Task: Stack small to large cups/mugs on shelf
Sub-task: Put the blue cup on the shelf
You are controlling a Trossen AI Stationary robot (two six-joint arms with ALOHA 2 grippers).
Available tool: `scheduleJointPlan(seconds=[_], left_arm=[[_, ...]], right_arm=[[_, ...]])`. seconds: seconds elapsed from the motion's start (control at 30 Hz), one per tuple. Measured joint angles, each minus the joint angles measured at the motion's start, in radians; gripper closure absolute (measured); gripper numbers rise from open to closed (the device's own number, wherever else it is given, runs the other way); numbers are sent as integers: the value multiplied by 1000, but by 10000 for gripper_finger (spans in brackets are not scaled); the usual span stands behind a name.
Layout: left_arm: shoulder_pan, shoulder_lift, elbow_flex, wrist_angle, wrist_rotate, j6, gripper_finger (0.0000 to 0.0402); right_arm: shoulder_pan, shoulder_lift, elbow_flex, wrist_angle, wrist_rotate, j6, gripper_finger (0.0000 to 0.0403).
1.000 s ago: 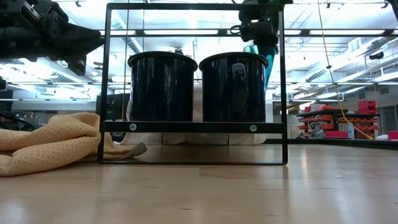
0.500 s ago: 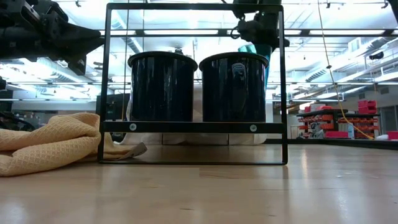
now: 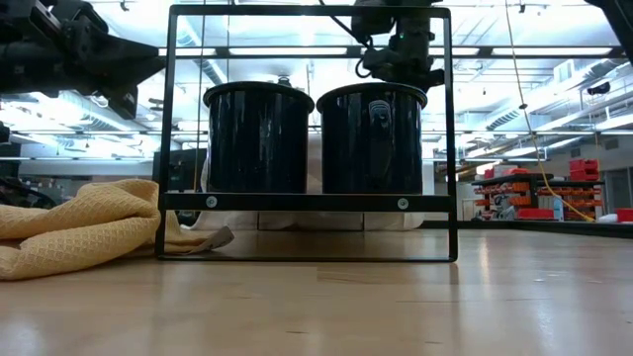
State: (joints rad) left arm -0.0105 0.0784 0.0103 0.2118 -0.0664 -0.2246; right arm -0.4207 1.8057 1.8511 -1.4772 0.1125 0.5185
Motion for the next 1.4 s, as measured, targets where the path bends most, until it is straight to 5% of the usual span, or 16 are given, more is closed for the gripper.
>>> scheduleJointPlan(seconds=[1.4], left_arm=[[0, 0, 0, 1, 15, 0, 301]], right_arm=[[-41, 46, 40, 126, -110, 160, 398]])
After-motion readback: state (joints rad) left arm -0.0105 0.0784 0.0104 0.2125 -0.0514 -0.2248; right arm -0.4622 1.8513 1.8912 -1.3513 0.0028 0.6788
